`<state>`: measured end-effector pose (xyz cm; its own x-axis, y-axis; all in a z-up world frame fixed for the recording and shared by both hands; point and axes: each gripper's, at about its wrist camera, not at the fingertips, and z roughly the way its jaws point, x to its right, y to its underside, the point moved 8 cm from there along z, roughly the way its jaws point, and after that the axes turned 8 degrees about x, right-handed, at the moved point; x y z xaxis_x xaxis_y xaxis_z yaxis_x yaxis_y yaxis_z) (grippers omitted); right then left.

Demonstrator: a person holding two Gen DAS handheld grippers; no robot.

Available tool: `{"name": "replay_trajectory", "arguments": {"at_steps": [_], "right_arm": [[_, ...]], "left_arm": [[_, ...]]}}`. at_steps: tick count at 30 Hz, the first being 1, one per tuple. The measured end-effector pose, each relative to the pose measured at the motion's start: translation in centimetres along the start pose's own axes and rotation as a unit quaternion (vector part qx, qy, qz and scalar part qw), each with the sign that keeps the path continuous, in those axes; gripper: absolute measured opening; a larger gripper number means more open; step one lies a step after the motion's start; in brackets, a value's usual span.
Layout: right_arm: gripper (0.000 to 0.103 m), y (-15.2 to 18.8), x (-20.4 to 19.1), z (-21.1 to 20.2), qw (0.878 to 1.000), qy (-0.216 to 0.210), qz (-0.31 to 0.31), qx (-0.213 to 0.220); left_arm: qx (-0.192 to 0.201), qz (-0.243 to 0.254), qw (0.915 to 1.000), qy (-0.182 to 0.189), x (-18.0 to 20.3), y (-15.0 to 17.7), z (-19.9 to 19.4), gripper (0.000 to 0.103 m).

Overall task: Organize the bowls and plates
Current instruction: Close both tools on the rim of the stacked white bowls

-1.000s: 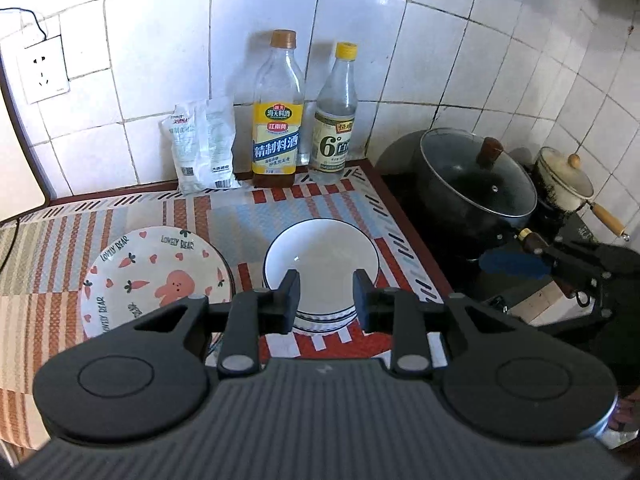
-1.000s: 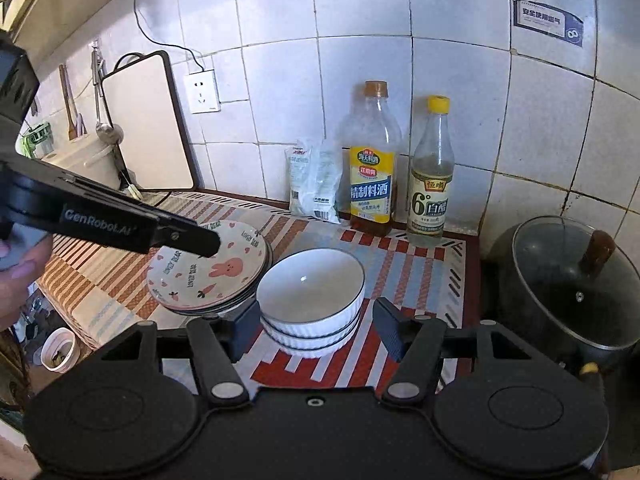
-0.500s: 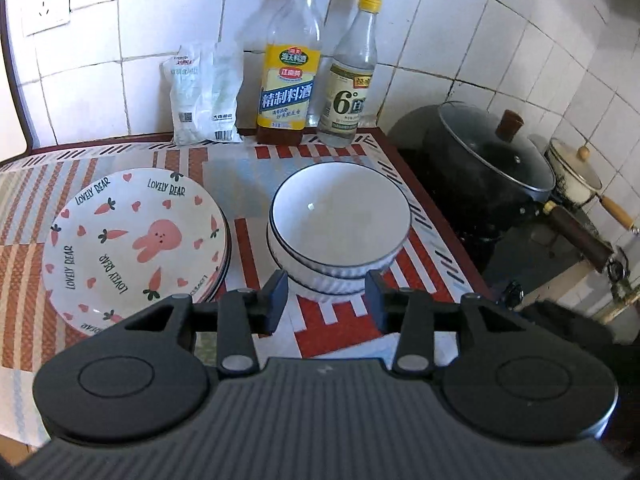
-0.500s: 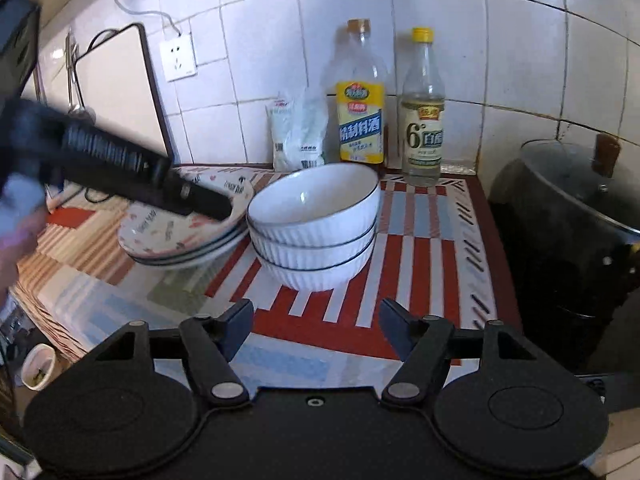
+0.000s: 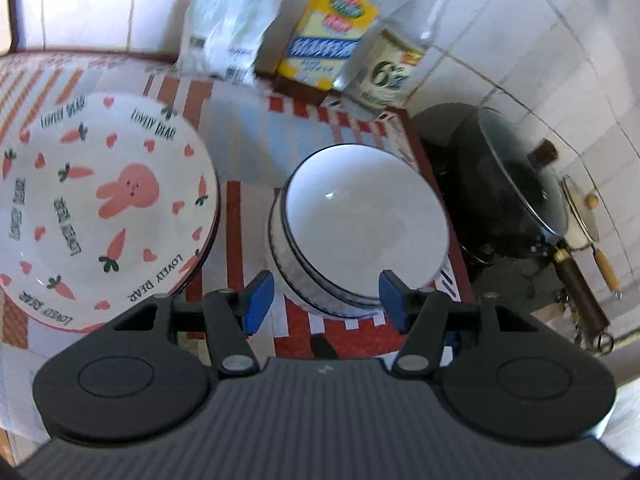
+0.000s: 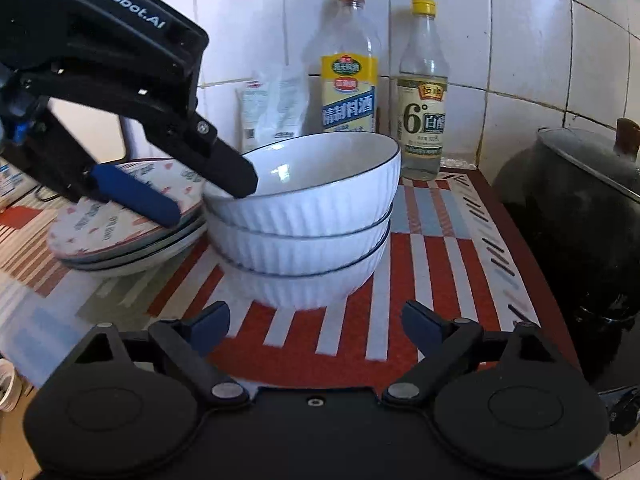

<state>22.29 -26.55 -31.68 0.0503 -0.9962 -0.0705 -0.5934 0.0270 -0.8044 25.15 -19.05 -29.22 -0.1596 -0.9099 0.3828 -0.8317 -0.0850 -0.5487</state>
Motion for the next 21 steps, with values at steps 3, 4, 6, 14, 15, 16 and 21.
{"name": "replay_trajectory", "arguments": {"at_steps": [3, 4, 6, 14, 15, 16, 21], "right_arm": [[0.101, -0.3, 0.3, 0.9, 1.000, 0.016, -0.003, 0.005], [0.101, -0.3, 0.1, 1.2, 1.000, 0.010, -0.006, 0.003], [0.101, -0.3, -0.5, 1.8, 1.000, 0.006, -0.025, 0.004], [0.101, -0.5, -0.5, 4.0, 1.000, -0.021, 0.013, -0.016], [0.101, -0.5, -0.5, 4.2, 0.999, -0.025, 0.019, -0.017], [0.101, -0.5, -0.4, 4.3, 0.999, -0.030, 0.022, -0.017], [0.101, -0.6, -0.4, 4.8, 0.998, -0.052, 0.026, -0.016]], "left_arm": [[-0.024, -0.003, 0.9995, -0.019, -0.4, -0.4, 1.0, 0.056], [-0.026, 0.001, 0.9995, -0.019, -0.4, -0.6, 1.2, 0.056], [-0.036, 0.004, 0.9992, -0.018, -0.4, -0.8, 1.8, 0.052], [-0.043, 0.009, 0.9983, -0.038, -0.7, -1.0, 2.9, 0.035], [-0.042, 0.010, 0.9982, -0.041, -0.7, -1.0, 3.0, 0.035], [-0.041, 0.012, 0.9981, -0.044, -0.6, -1.0, 3.1, 0.035], [-0.033, 0.018, 0.9979, -0.052, -0.7, -0.8, 3.8, 0.035]]}}
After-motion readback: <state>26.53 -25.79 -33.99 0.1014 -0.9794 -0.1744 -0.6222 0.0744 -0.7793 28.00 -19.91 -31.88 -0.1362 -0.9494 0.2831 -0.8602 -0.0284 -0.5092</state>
